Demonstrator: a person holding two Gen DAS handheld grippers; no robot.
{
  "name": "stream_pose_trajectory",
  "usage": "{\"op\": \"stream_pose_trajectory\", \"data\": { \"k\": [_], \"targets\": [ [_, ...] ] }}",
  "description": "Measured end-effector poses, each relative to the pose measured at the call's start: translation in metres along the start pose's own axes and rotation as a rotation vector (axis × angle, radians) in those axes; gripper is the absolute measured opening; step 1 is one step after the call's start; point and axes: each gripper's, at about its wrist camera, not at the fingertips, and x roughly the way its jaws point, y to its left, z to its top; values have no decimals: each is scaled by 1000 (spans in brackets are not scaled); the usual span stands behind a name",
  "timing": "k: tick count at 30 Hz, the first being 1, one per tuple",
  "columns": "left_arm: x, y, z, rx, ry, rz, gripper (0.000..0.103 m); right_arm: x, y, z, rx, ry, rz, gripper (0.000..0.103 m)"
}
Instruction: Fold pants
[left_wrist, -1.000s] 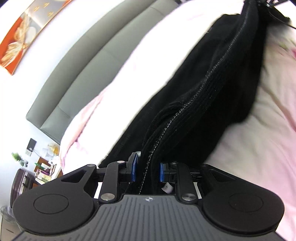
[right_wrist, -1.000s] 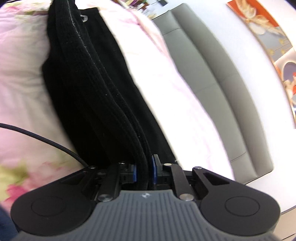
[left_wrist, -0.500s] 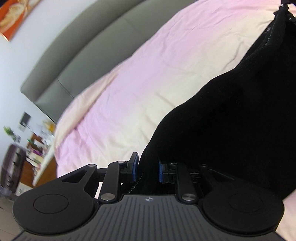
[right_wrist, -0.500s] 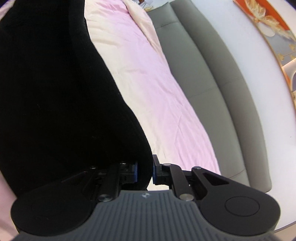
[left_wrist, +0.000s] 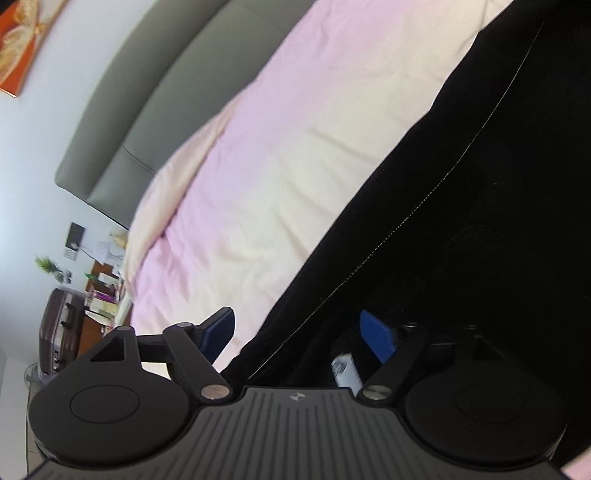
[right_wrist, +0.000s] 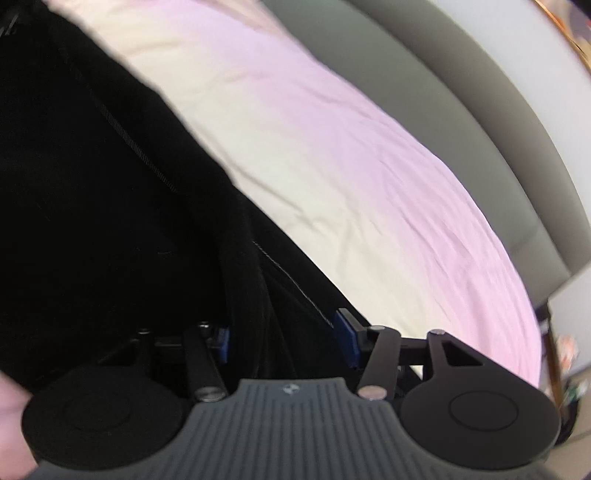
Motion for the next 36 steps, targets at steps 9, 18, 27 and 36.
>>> {"op": "stream_pose_trajectory", "data": {
  "k": [9, 18, 27, 36],
  "targets": [
    [-36, 34, -53, -213, 33, -42, 94, -60, -2, -78, 266, 35, -7, 60],
    [-22, 38, -72, -443, 119, -177, 94, -22, 23, -126, 105, 222, -15, 5],
    [-12, 51, -69, -507, 143, -170, 95, -12, -150, -62, 55, 167, -296, 0],
    [-17, 37, -67, -453, 131, -141, 97, 74, -250, -33, 238, 264, -571, 32]
  ]
}}
